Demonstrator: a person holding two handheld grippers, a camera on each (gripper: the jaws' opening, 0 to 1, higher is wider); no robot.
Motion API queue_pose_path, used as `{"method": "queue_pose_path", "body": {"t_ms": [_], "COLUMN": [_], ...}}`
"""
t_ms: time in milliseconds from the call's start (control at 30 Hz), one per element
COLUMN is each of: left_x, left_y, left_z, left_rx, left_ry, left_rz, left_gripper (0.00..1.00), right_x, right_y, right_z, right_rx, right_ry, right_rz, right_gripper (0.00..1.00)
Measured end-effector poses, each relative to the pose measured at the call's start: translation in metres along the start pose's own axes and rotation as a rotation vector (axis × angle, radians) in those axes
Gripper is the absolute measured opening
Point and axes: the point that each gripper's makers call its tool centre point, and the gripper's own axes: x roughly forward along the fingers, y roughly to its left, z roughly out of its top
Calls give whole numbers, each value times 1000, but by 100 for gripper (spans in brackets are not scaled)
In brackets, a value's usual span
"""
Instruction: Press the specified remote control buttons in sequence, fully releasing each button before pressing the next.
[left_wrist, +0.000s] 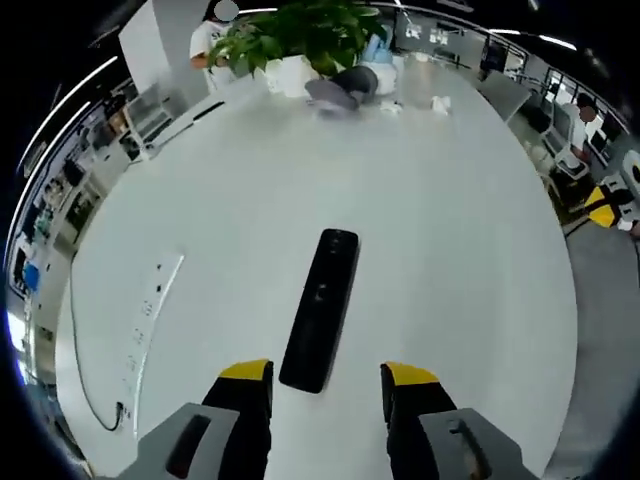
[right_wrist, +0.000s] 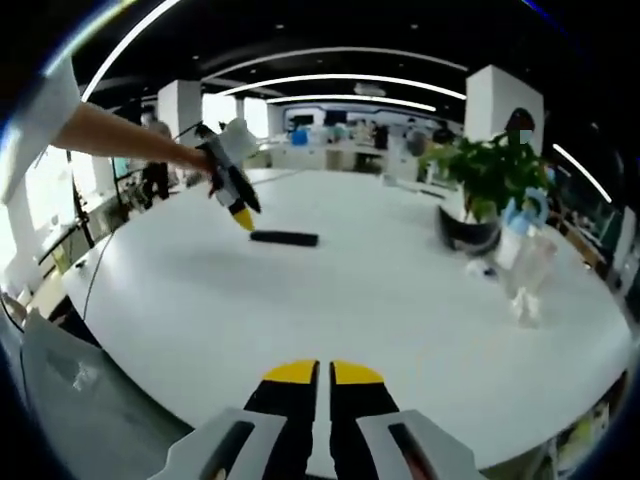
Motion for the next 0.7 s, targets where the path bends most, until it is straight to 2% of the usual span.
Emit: {"method": "queue_pose_path", "body": {"t_ms": [67, 133, 233, 333, 467, 600, 667, 700], "left_x": [6, 9, 14, 19, 25, 29, 33, 36], "left_y": [2, 3, 6, 7, 9, 9, 10, 5], "left_z": [-1, -4, -4, -8, -17, -16, -25, -19], "left_rx": [-12, 36, 18, 33, 51, 43, 85, 82], "left_ry": [10, 30, 43, 71, 129, 125, 174, 134], "left_rz": [2, -2, -10, -25, -27, -37, -34, -58], "left_gripper": [43, 40, 38, 38, 34, 33, 34, 33], "right_x": [0, 1, 1, 1, 2, 1, 2, 2], "right_y": [0, 1, 2, 2, 4, 3, 4, 4], "right_z": [-1, -1, -3, -3, -5, -6, -6, -6], "right_rx": [1, 4, 2, 2, -3, 1, 1, -1], "right_ry": [6, 9, 18, 17, 31, 34, 34, 36], "right_rz": [1, 5, 9, 11, 18, 19, 20, 19], "right_gripper": [0, 0, 0, 0, 0, 0, 0, 0]}}
